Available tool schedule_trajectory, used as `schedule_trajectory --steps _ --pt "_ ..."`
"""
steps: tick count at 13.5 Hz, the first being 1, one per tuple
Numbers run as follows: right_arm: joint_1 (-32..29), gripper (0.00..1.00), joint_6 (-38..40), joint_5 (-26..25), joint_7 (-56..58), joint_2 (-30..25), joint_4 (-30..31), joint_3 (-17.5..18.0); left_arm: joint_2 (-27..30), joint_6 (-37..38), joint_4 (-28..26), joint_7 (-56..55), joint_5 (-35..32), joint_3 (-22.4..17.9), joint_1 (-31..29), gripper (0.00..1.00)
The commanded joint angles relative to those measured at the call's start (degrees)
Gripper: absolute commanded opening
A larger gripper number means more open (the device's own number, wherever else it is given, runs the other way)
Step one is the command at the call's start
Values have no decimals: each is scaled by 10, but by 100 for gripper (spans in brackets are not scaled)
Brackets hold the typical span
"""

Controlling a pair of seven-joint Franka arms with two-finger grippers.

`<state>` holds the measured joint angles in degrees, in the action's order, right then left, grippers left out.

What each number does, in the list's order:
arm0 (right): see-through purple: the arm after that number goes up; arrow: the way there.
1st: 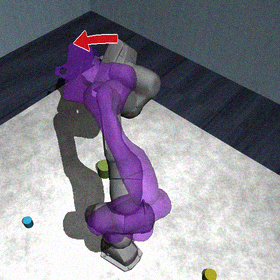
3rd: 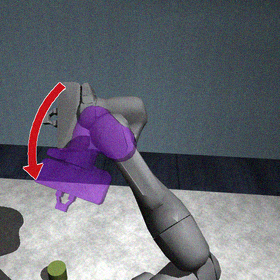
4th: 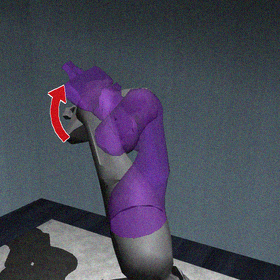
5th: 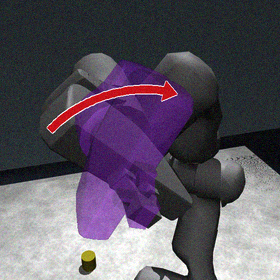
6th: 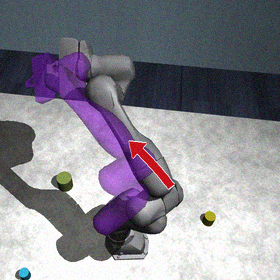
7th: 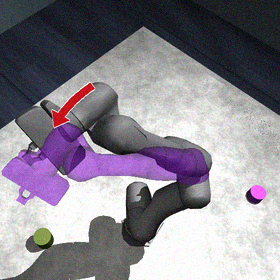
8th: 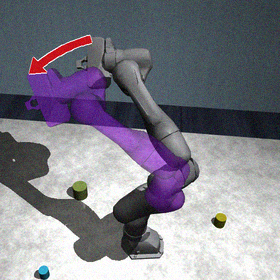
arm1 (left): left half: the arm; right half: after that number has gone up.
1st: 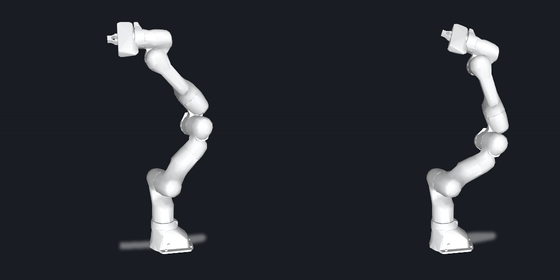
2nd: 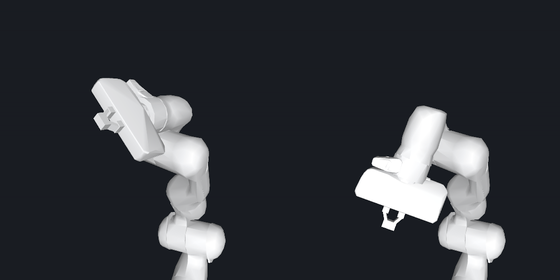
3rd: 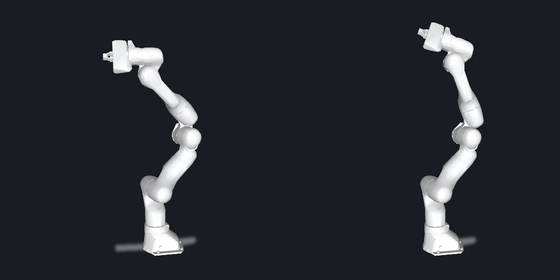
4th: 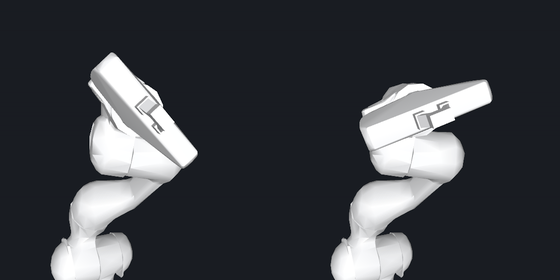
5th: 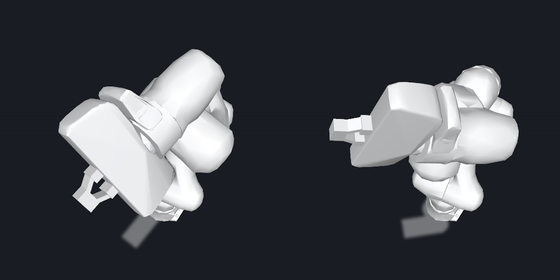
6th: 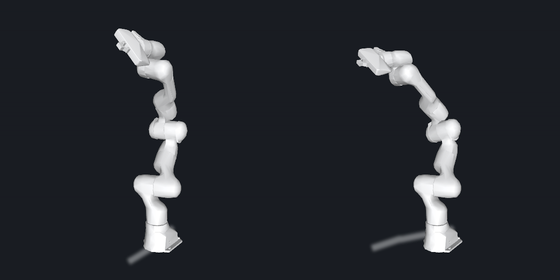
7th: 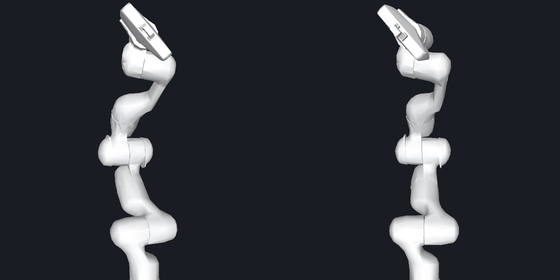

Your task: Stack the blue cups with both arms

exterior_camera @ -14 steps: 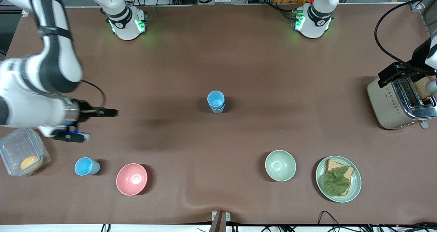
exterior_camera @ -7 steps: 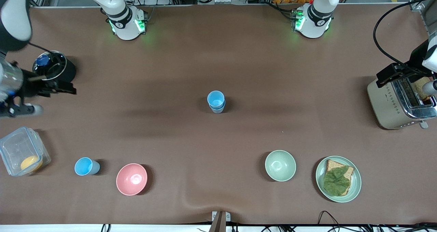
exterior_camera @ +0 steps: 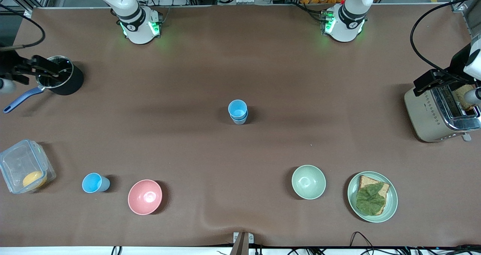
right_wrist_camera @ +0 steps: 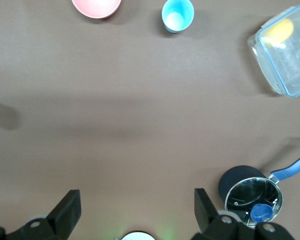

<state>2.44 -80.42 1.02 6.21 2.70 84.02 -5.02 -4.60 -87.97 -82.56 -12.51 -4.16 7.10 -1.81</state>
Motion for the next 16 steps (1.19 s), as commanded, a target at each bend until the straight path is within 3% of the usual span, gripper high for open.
schedule_trajectory --steps 1,11,16 --pt "-16 100 -9 -9 -7 -18 19 10 3 4 7 3 1 3 -3 100" --pt "-26 100 0 -9 -30 -20 17 12 3 9 7 -5 40 3 -1 100" --pt "-50 100 1 -9 -30 -19 17 38 5 18 7 -8 40 3 -2 100"
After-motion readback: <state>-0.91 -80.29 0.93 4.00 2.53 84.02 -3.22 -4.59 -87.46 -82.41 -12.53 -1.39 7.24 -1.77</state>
